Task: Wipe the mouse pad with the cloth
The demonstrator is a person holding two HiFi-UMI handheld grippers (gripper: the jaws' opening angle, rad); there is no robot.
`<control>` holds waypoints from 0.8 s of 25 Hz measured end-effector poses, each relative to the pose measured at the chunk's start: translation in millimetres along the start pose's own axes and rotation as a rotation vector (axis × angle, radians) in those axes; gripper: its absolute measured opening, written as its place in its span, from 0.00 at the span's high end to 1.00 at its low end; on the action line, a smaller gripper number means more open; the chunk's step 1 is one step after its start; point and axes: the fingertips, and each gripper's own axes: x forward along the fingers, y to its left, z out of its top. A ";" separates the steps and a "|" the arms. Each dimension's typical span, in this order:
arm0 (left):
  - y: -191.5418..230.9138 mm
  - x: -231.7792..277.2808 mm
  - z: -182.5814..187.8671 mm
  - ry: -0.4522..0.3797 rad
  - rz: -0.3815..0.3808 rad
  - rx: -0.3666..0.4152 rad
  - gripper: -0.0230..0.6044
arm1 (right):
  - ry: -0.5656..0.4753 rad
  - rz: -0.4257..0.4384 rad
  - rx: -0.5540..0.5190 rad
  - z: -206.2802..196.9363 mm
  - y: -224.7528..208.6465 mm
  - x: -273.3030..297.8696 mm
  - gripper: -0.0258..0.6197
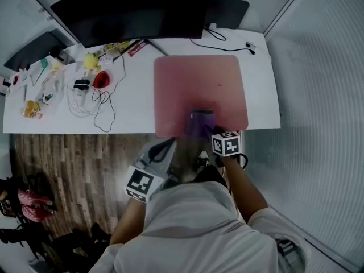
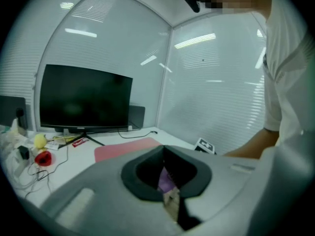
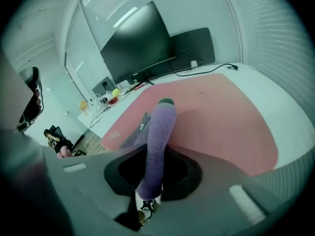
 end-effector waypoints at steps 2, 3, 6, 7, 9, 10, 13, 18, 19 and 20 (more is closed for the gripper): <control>-16.2 27.3 4.2 0.010 -0.036 0.002 0.96 | -0.014 -0.030 0.038 -3.2 -32.3 -18.4 0.87; -24.4 40.5 6.3 0.015 -0.054 0.003 0.96 | -0.020 -0.044 0.054 -5.1 -47.8 -27.5 0.87; -48.2 80.1 10.2 0.033 -0.100 0.011 0.96 | -0.042 -0.087 0.102 -11.9 -94.4 -54.2 0.87; -55.8 93.0 11.4 0.037 -0.113 0.014 0.96 | -0.050 -0.100 0.118 -13.9 -109.3 -62.8 0.87; -71.9 117.2 17.3 0.034 -0.143 0.021 0.96 | -0.063 -0.124 0.145 -18.0 -136.8 -79.6 0.87; -79.8 128.3 20.3 0.033 -0.157 0.023 0.96 | -0.069 -0.137 0.155 -20.0 -149.7 -87.8 0.87; -98.8 157.5 25.2 0.033 -0.189 0.039 0.96 | -0.084 -0.177 0.183 -24.2 -186.8 -110.8 0.87; -113.1 176.5 45.7 -0.006 -0.194 0.028 0.96 | -0.078 -0.262 0.222 -27.7 -224.8 -141.7 0.87; -110.3 175.8 48.5 -0.013 -0.185 0.025 0.96 | -0.086 -0.270 0.212 -23.1 -224.8 -145.4 0.87; -105.4 174.1 50.3 -0.018 -0.173 0.024 0.96 | -0.102 -0.273 0.199 -15.6 -222.1 -148.1 0.87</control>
